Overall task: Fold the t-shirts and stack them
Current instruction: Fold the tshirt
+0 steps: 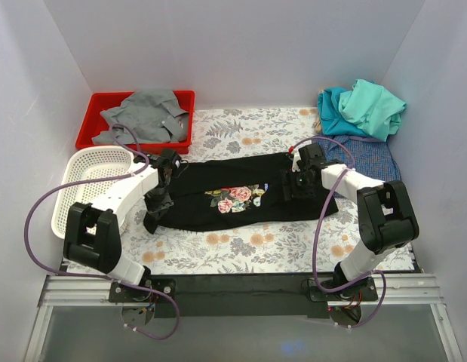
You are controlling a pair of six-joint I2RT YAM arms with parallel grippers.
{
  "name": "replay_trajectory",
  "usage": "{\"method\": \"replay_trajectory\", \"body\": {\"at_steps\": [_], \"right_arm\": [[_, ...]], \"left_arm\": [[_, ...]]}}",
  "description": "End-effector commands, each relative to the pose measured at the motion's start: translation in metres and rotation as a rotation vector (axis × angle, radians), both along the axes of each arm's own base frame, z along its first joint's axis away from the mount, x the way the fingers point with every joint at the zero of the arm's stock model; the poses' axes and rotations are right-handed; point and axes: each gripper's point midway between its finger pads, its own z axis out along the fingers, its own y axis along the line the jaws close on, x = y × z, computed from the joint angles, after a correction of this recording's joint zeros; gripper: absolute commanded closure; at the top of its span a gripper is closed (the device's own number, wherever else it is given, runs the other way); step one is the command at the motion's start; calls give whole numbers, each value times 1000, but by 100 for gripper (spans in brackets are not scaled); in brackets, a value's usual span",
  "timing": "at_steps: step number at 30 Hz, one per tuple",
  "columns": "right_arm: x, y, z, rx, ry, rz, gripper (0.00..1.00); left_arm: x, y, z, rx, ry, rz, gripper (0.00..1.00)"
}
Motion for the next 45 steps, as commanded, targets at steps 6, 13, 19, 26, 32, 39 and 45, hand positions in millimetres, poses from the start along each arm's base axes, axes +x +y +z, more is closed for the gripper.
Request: {"method": "replay_trajectory", "body": {"at_steps": [6, 13, 19, 26, 32, 39, 45], "right_arm": [[1, -10, -23, -63, 31, 5, 26], [2, -9, -24, -64, 35, 5, 26], [0, -11, -29, -73, 46, 7, 26], [2, -11, -26, -68, 42, 3, 26], [7, -8, -12, -50, -8, 13, 26], [32, -5, 47, -13, -190, -23, 25], [45, -10, 54, -30, -243, -81, 24]], "left_arm": [[29, 32, 14, 82, -36, 14, 100], [56, 21, -9, 33, 8, -71, 100], [71, 41, -14, 171, 47, -117, 100], [84, 71, 1, 406, 33, -60, 95], [97, 69, 13, 520, -10, -46, 95], [158, -62, 15, -11, -252, -332, 94], [179, -130, -24, -219, -260, -467, 94]]}}
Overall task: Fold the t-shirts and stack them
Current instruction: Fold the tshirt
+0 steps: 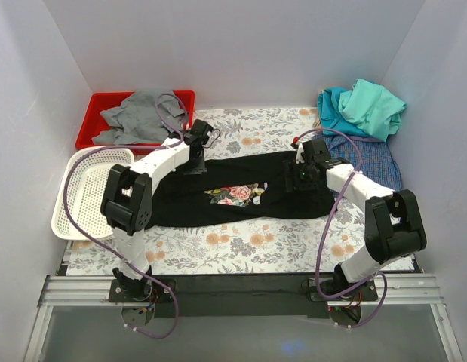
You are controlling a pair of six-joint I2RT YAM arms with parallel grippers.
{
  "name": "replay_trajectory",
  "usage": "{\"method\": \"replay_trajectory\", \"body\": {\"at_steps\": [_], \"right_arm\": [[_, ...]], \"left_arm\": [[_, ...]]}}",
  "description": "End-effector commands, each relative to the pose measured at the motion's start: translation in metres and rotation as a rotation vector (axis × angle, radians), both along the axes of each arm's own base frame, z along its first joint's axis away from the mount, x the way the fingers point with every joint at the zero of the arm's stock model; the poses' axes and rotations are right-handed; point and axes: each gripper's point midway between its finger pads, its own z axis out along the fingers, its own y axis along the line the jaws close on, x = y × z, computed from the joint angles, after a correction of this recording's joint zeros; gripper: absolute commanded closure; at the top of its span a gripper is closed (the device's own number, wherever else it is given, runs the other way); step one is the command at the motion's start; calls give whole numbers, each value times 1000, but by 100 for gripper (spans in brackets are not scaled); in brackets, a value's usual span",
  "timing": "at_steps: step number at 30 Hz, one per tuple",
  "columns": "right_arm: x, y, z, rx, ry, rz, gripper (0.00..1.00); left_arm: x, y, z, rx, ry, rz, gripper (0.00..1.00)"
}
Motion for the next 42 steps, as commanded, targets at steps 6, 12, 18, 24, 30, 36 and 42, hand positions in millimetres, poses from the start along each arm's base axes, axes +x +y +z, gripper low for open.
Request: {"method": "replay_trajectory", "body": {"at_steps": [6, 12, 18, 24, 30, 36, 42], "right_arm": [[34, -3, -7, -33, -41, -79, 24], [57, 14, -39, -17, 30, -51, 25], [70, 27, -76, -64, 150, -8, 26], [103, 50, -91, -120, 207, 79, 25], [137, 84, -89, -85, 210, 197, 25], [163, 119, -86, -4, 146, 354, 20], [171, 143, -88, 99, 117, 450, 17]], "left_arm": [[14, -37, -77, -72, 92, -102, 96], [-12, -19, -120, 8, 215, -36, 98], [-89, -33, -138, -95, 377, -32, 98], [-162, -50, -132, -140, 489, -80, 98], [-204, -77, -111, -248, 549, -143, 98], [-262, -100, -82, -362, 666, -246, 97], [-293, -115, -60, -446, 714, -364, 96]]}}
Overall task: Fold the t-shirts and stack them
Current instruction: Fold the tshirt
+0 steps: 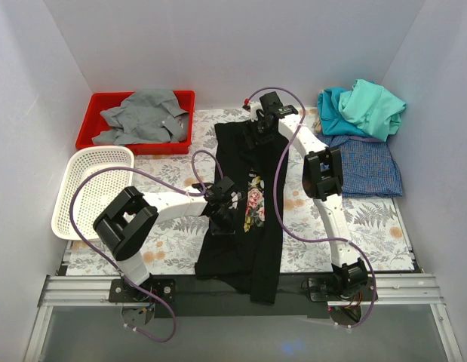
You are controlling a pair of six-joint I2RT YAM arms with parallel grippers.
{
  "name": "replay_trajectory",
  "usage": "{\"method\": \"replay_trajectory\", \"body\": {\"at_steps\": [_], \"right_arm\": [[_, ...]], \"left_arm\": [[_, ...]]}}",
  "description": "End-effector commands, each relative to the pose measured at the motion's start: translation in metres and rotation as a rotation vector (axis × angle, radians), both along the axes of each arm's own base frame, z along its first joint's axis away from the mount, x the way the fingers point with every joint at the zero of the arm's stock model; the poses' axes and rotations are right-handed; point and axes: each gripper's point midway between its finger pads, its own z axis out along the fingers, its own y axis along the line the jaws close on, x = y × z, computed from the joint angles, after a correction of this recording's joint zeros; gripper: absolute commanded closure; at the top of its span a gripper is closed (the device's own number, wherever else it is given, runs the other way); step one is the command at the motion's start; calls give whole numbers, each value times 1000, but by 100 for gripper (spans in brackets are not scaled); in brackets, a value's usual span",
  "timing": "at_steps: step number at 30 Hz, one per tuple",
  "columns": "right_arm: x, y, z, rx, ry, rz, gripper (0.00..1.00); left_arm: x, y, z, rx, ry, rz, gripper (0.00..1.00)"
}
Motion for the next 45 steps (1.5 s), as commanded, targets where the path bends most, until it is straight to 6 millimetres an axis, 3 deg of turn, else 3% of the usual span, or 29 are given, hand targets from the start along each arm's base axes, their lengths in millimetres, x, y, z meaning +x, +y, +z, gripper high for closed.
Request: {"method": "replay_trajectory", "body": {"at_steps": [1, 4, 5, 6, 7, 8, 9, 10, 13, 14, 16, 17, 19, 20, 21, 22, 23, 25, 28, 29, 30, 35, 45], "right_arm": [[-18, 8, -55, 6, 97, 92, 17], [-2, 11, -39, 24, -2, 75, 17], [4, 13, -8, 45, -66, 70, 17], [8, 13, 7, 56, -104, 64, 17], [13, 14, 23, 75, -145, 58, 17], [18, 14, 57, 102, -218, 51, 16], [20, 13, 73, 113, -252, 44, 16], [21, 11, 105, 127, -313, 36, 16], [21, 1, 131, 109, -370, 0, 15], [17, -2, 150, 111, -403, -8, 16], [6, -12, 145, 82, -379, -38, 16], [-2, -18, 158, 86, -389, -50, 16], [-29, -24, 134, 70, -304, -52, 16], [-40, -30, 148, 74, -320, -68, 17], [-60, -38, 140, 70, -289, -75, 18], [-67, -40, 121, 56, -251, -76, 18], [-76, -45, 133, 68, -274, -87, 18], [-99, -51, 118, 77, -240, -95, 18], [-126, -57, 89, 66, -168, -98, 18], [-130, -55, 84, 71, -160, -87, 19], [-133, -55, 78, 71, -149, -84, 19], [-155, -44, 43, 68, -53, -72, 21], [-153, -37, -6, 16, 59, -92, 21]], "left_arm": [[-63, 38, 0, 140, 221, -66, 97], [-26, 40, 8, 235, 59, -38, 97], [-14, 41, 11, 260, 12, -28, 98], [10, 39, 23, 295, -87, -6, 98], [23, 41, 28, 326, -133, 16, 98], [41, 45, 35, 355, -188, 52, 98], [61, 41, 50, 346, -246, 86, 98], [80, 49, 58, 387, -307, 124, 96], [123, 63, 80, 366, -377, 206, 96], [135, 73, 83, 386, -396, 237, 96], [148, 82, 84, 418, -450, 232, 95], [155, 87, 83, 447, -480, 231, 95], [164, 89, 73, 476, -493, 238, 95], [169, 88, 68, 462, -483, 240, 95], [180, 84, 61, 439, -490, 255, 95], [184, 79, 57, 421, -492, 255, 95], [194, 77, 57, 393, -497, 271, 95], [210, 59, 49, 311, -476, 268, 95], [239, 35, 60, 227, -534, 249, 95], [245, 30, 53, 229, -530, 237, 95], [257, 23, 62, 207, -558, 233, 95], [281, 12, 62, 194, -588, 222, 95], [317, 7, 21, 176, -556, 220, 96]]}}
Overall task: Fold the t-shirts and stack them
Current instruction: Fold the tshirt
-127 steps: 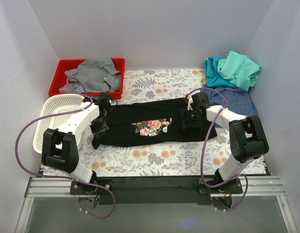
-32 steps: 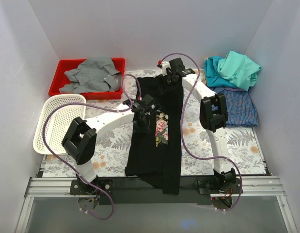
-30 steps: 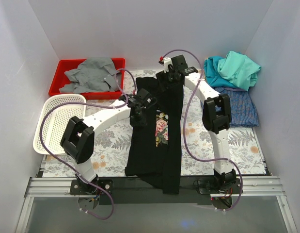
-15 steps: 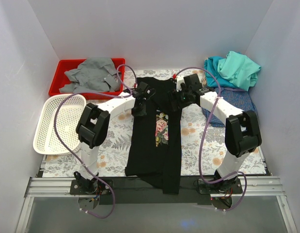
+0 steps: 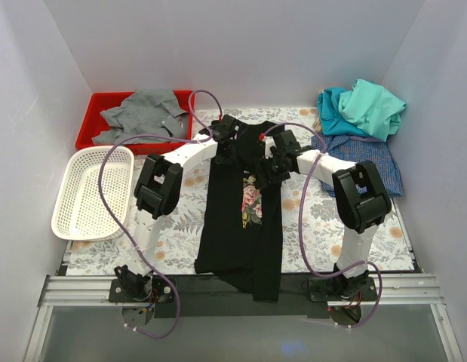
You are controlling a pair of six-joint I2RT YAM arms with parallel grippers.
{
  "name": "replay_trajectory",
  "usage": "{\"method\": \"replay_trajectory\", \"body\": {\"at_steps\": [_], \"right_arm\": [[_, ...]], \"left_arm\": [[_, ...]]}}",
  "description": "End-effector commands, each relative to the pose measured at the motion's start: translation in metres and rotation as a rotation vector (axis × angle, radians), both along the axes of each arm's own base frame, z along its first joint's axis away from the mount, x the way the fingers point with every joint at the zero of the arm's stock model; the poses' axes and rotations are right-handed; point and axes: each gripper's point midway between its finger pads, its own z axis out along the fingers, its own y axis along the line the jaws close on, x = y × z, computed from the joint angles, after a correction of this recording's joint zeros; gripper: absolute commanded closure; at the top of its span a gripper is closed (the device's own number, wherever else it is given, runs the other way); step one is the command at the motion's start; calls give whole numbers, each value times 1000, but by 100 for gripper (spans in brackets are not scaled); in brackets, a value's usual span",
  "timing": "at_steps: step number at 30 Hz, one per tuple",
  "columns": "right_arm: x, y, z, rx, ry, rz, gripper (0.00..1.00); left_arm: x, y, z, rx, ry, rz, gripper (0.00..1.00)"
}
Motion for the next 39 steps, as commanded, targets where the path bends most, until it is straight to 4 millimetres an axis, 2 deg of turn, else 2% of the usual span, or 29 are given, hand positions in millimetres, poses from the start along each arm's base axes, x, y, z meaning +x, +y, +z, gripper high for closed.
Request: {"method": "replay_trajectory", "body": {"at_steps": [1, 3, 4, 7, 8, 9, 10, 12, 13, 14, 16, 17, 18, 20, 22, 23, 24, 25, 27, 28, 29, 31, 32, 33, 35, 36, 37, 38, 39], "right_arm": [[16, 2, -12, -26, 22, -42, 21], [22, -1, -18, -54, 21, -62, 21], [26, -2, -21, -66, 23, -74, 21], [39, -8, -32, -111, 17, -106, 21], [48, -7, -28, -119, 6, -113, 21], [55, -7, -27, -121, 2, -117, 21], [61, -12, -39, -144, 22, -134, 21], [87, -14, -31, -154, -16, -147, 21], [92, -17, -43, -166, 5, -150, 21], [114, -11, -28, -141, -43, -153, 21], [129, -15, -40, -131, -12, -165, 21], [145, -11, -27, -108, -38, -168, 21], [152, -14, -35, -101, -24, -170, 21], [168, -8, -22, -75, -61, -149, 21], [171, -2, -13, -48, -83, -124, 21], [173, 1, -6, -32, -99, -111, 21], [176, 5, 9, -5, -136, -98, 21], [176, 8, 17, 13, -149, -91, 21], [173, 9, 44, 35, -209, -58, 21], [175, 10, 56, 47, -248, -55, 21], [173, 9, 84, 62, -299, -55, 21], [165, 4, 96, 65, -329, -58, 20], [160, 3, 102, 72, -338, -59, 20], [153, 2, 124, 90, -370, -58, 20], [134, 2, 122, 111, -339, -48, 20], [126, 1, 138, 128, -363, -47, 20], [110, -3, 120, 114, -318, -47, 20], [103, -1, 121, 122, -328, -39, 20], [92, -3, 130, 141, -333, -53, 20]], "left_arm": [[18, 3, -19, 0, 9, -8, 96], [29, 5, -24, -10, 16, 1, 96], [32, 11, -38, -4, 37, 12, 96], [49, 12, -42, -51, 45, 6, 96], [54, 15, -54, -43, 54, 9, 96], [66, 8, -44, -78, 37, -2, 96], [72, 9, -44, -78, 28, -5, 96], [93, 10, -39, -89, -10, -12, 96], [99, 9, -37, -100, -22, -21, 95], [104, 9, -36, -103, -37, -29, 95], [116, 7, -29, -129, -80, -45, 94], [121, 5, -26, -149, -95, -46, 93], [123, 4, -23, -166, -101, -48, 93], [124, 0, -16, -193, -110, -55, 93], [122, -3, -2, -220, -121, -61, 92], [121, -5, 8, -237, -132, -68, 92], [121, -5, 34, -256, -168, -66, 92], [114, -2, 36, -260, -157, -50, 91], [113, -3, 61, -296, -210, -47, 88], [105, 1, 83, -309, -234, -39, 86], [103, 2, 95, -318, -255, -29, 79], [95, 8, 127, -330, -297, -18, 73], [88, 12, 128, -322, -282, -9, 69], [83, 14, 133, -324, -278, -5, 63], [65, 21, 142, -327, -253, 15, 62], [59, 23, 143, -327, -247, 21, 62], [52, 27, 143, -323, -239, 33, 61], [44, 32, 155, -328, -256, 46, 61], [33, 40, 139, -305, -219, 72, 52]]}}
